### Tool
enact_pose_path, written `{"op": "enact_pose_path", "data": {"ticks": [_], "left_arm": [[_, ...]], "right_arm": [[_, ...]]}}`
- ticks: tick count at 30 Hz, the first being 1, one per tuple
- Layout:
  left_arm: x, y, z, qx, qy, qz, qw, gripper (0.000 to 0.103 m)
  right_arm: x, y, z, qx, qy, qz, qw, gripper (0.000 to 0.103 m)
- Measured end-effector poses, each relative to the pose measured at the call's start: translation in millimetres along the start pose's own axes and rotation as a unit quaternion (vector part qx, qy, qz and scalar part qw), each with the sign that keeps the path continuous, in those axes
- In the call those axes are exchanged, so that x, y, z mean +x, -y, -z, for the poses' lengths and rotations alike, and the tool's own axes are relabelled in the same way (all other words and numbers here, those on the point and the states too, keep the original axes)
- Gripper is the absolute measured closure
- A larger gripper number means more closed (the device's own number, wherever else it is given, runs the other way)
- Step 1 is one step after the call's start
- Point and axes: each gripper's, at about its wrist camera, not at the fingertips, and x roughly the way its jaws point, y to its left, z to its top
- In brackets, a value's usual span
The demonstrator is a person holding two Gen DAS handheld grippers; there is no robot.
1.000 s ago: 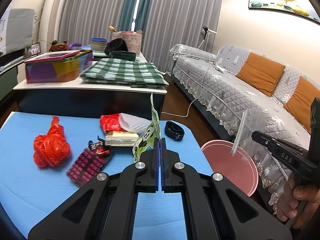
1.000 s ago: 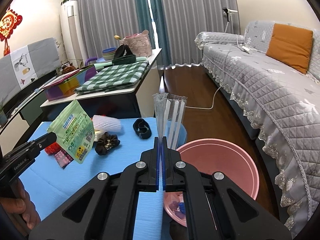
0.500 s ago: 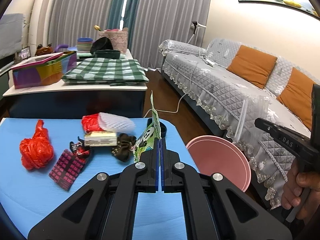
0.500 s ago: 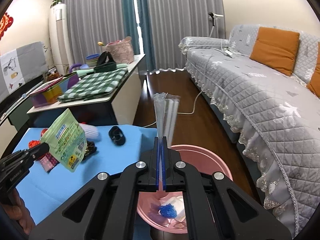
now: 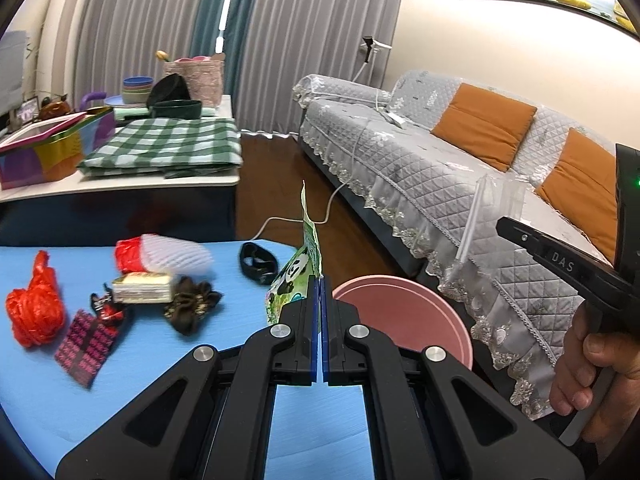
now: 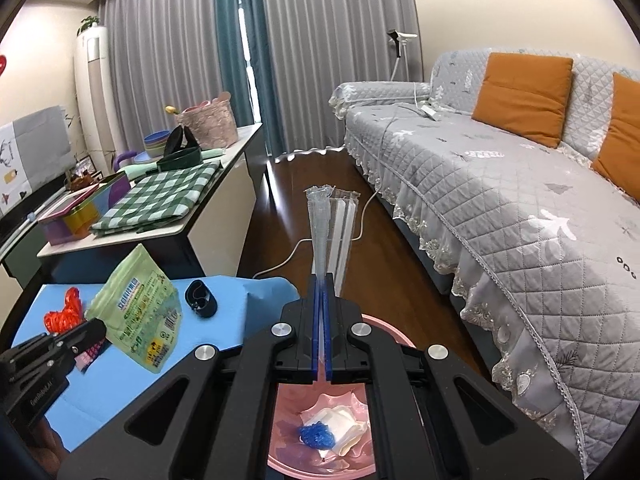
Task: Collect trash
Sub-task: 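Carry the green packet and clear straws in both tools over the pink bin, then open the left tool over the bin while the right tool releases the straws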
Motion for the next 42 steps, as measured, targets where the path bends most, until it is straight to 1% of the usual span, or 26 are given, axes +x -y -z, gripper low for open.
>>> {"op": "enact_pose_path", "data": {"ticks": [10, 16, 24, 31, 32, 34, 35, 36, 37, 38, 39, 42], "left_arm": [[20.5, 34.7, -3.2, 0.014, -0.017, 0.029, 0.9993, 0.102], [37.4, 46.2, -1.5, 0.007, -0.029, 0.047, 0.9985, 0.102], [61.6, 56.0, 8.8, 0.015, -0.056, 0.051, 0.997, 0.102], [70.8, 61.0, 15.2, 0.02, -0.066, 0.047, 0.9965, 0.102], [72.1, 61.6, 15.5, 0.021, -0.068, 0.049, 0.9963, 0.102], [74.0, 63.5, 16.4, 0.024, -0.073, 0.053, 0.9957, 0.102], [75.1, 63.8, 16.6, 0.025, -0.075, 0.05, 0.9956, 0.098], [76.8, 62.8, 16.6, 0.023, -0.078, 0.044, 0.9957, 0.092], [77.9, 60.9, 16.1, 0.02, -0.079, 0.041, 0.9958, 0.076], [77.4, 58.8, 15.9, 0.016, -0.077, 0.04, 0.9961, 0.067], [76.3, 55.9, 15.5, 0.012, -0.075, 0.037, 0.9965, 0.067], [74.5, 51.0, 16.3, 0.008, -0.074, 0.032, 0.9967, 0.067]], "right_arm": [[8.3, 19.5, -3.5, 0.026, -0.017, 0.003, 1.0, 0.101], [20.5, 19.4, -0.1, 0.028, -0.037, 0.004, 0.999, 0.101], [31.3, 22.1, 4.8, 0.026, -0.058, 0.004, 0.998, 0.101], [37.5, 28.9, 8.3, 0.032, -0.068, 0.007, 0.997, 0.101], [38.0, 29.0, 8.3, 0.033, -0.069, 0.007, 0.997, 0.098], [39.3, 29.3, 7.9, 0.033, -0.07, 0.012, 0.997, 0.096], [40.8, 29.7, 7.9, 0.033, -0.073, 0.013, 0.997, 0.088], [41.4, 30.2, 8.2, 0.034, -0.075, 0.015, 0.996, 0.07], [41.1, 31.0, 8.5, 0.036, -0.073, 0.021, 0.996, 0.06], [40.6, 31.8, 8.3, 0.037, -0.071, 0.027, 0.996, 0.045], [39.6, 32.6, 7.8, 0.039, -0.067, 0.032, 0.996, 0.042], [39.1, 33.7, 7.0, 0.041, -0.065, 0.034, 0.996, 0.04]]}}
